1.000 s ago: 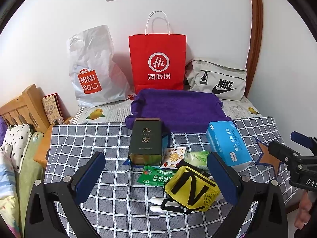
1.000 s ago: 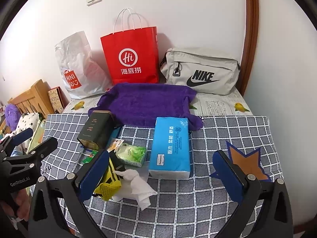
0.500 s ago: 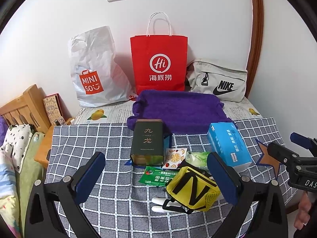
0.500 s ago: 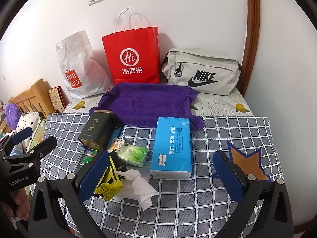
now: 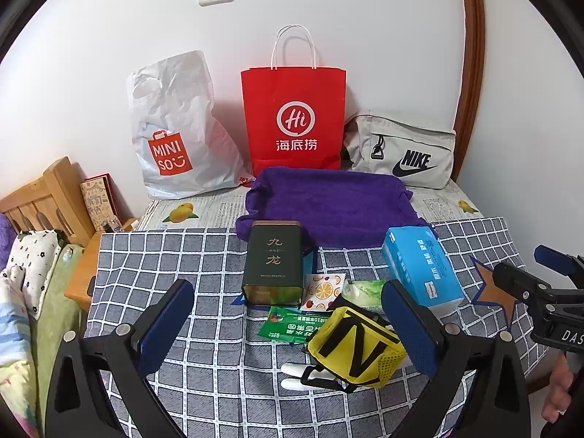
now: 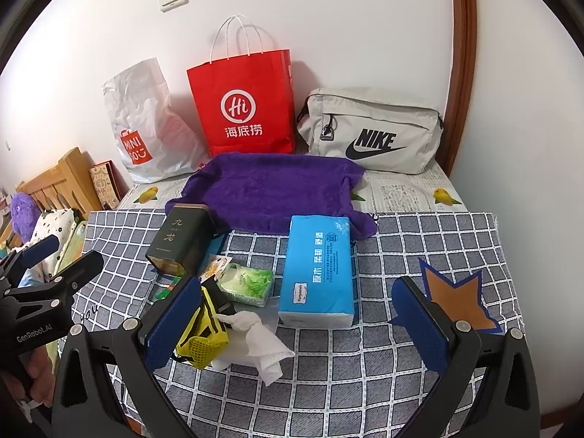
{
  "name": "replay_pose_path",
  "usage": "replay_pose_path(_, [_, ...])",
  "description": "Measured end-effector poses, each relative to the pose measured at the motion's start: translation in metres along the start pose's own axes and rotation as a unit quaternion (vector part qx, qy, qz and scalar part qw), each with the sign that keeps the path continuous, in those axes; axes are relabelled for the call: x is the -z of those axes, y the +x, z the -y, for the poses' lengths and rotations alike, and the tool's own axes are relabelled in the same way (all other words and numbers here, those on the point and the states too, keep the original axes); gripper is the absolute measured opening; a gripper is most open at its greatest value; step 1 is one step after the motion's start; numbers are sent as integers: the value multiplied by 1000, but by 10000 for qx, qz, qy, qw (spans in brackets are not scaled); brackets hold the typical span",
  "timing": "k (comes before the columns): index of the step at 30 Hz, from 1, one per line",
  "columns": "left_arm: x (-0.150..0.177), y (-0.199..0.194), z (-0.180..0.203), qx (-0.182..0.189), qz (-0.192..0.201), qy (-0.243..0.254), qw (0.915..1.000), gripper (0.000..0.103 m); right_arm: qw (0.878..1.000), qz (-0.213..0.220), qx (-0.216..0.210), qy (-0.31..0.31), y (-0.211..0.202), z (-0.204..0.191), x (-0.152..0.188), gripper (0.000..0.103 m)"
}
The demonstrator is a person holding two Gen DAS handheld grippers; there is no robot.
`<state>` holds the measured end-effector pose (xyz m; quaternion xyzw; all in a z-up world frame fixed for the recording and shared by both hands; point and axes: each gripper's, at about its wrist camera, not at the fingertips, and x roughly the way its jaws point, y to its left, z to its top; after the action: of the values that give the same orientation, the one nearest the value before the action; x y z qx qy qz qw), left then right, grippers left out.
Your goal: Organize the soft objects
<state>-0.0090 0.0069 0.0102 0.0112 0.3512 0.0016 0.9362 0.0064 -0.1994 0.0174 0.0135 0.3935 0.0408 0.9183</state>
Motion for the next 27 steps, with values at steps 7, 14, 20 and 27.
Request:
replay_pose_path(7, [0,-1,0,-3,8,-5,10000,103,10000,3,-21,-16,-1,-1,0,103])
replay_pose_path(14, [-1,-4,2,9,27,26,10000,103,10000,20,-23,-20,-3,-1,-1,103])
replay_pose_path(20, [-2,-6,4,34,34,37,10000,103,10000,18,-56,-15,-3,-2,-1,103])
replay_pose_path(27, [-4,-6,7,107,46,56,9999,103,10000,41,-52,-14,-4,-3,0,103])
